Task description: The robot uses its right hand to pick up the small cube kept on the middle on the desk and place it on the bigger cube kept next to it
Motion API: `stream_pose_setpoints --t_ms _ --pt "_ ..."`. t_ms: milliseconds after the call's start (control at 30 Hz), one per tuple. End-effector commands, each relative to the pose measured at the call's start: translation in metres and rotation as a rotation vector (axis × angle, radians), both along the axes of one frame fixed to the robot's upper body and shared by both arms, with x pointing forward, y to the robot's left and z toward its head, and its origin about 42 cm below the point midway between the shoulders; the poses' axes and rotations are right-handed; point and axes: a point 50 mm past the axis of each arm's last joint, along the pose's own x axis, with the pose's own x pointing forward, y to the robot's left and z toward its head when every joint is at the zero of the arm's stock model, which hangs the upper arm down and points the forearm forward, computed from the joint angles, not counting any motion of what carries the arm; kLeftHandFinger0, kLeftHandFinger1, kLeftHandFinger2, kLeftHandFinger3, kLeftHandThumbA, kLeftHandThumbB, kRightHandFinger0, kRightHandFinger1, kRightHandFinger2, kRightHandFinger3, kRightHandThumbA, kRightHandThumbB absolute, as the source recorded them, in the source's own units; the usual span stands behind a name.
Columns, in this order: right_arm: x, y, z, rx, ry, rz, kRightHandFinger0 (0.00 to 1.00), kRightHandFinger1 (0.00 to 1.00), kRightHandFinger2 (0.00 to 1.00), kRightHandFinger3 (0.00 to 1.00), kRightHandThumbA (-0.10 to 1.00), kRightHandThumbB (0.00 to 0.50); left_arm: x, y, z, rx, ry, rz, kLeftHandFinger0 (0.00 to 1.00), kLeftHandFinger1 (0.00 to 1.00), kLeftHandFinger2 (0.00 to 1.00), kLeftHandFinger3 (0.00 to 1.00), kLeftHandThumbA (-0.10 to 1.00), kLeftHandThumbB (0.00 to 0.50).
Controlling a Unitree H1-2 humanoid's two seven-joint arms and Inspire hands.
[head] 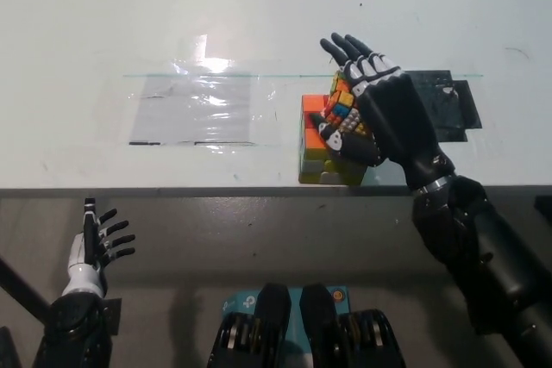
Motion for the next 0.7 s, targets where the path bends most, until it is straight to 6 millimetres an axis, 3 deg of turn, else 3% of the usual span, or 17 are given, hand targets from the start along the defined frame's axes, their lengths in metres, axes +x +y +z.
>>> stream_pose_setpoints --t_ms 0,100,133,267,300,367,467,667 --pt "0.0024 0.0092 0.0127 -0.038 -0.038 -0.016 1.00 1.00 1.00 1.00 0.77 0.329 0.0140 0.0085 0.0203 0.039 -0.050 -0.008 0.62 0.65 0.76 0.82 1.00 0.085" --pt "0.0015 0.0092 0.0123 -0.051 -0.048 -0.022 1.00 1.00 1.00 1.00 0.80 0.352 0.0125 0.0079 0.0185 0.050 -0.048 -0.011 0.58 0.62 0.74 0.79 1.00 0.080" --pt "0.0011 0.0094 0.0134 -0.057 -0.048 -0.026 1.00 1.00 1.00 1.00 0.83 0.367 0.0125 0.0075 0.0185 0.046 -0.045 -0.005 0.57 0.61 0.71 0.74 1.00 0.088" --pt "0.0013 0.0106 0.0153 -0.063 -0.059 -0.029 1.00 1.00 1.00 1.00 0.85 0.370 0.0122 0.0071 0.0186 0.039 -0.044 -0.007 0.56 0.60 0.71 0.75 1.00 0.077" --pt "0.0008 0.0110 0.0155 -0.062 -0.055 -0.026 1.00 1.00 1.00 1.00 0.85 0.368 0.0113 0.0068 0.0179 0.042 -0.044 -0.008 0.50 0.56 0.69 0.74 1.00 0.086" --pt "-0.0003 0.0119 0.0162 -0.063 -0.051 -0.022 1.00 1.00 1.00 1.00 0.85 0.364 0.0100 0.0064 0.0162 0.054 -0.040 -0.013 0.49 0.56 0.69 0.73 1.00 0.095" --pt "-0.0021 0.0145 0.0174 -0.052 -0.059 -0.004 1.00 1.00 1.00 1.00 0.79 0.359 0.0083 0.0070 0.0153 0.056 -0.032 -0.014 0.53 0.58 0.69 0.74 1.00 0.105" --pt "-0.0066 0.0174 0.0222 -0.035 -0.078 0.024 1.00 1.00 1.00 1.00 0.70 0.356 0.0064 0.0061 0.0132 0.061 -0.030 -0.007 0.50 0.56 0.68 0.69 1.00 0.103"
